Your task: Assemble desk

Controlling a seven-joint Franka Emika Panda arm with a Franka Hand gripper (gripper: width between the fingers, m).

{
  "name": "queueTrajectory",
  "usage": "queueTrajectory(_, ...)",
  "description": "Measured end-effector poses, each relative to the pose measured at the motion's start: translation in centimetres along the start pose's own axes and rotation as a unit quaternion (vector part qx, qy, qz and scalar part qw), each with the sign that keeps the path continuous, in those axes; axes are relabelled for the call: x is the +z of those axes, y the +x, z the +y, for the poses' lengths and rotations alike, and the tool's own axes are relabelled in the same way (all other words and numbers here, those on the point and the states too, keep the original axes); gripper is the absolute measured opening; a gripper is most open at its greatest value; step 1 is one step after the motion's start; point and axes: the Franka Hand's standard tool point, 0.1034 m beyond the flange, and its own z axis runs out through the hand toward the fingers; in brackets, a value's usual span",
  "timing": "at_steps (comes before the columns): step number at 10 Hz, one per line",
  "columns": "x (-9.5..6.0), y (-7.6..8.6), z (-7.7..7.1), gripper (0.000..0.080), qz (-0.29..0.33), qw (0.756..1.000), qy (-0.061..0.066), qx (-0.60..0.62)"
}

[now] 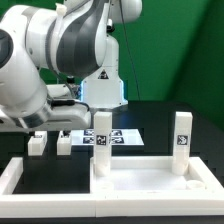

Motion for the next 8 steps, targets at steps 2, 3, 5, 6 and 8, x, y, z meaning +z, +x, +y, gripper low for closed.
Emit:
queueTrajectory(2,0.2,0.1,0.2,0.0649,-0.001,1.000,0.000,0.001)
queueTrajectory(3,0.2,0.1,0.2,0.0649,-0.001,1.000,0.000,0.001)
queueTrajectory(5,0.1,-0.5,0.1,0.0649,-0.006,1.000,0.018,-0.005)
queueTrajectory(6,0.1,-0.8,0.5,0.0649,-0.005,0.999,0.046,0.002)
queueTrajectory(8,0.3,-1.3,0.7,0.0649,-0.011,0.996,0.086,0.026)
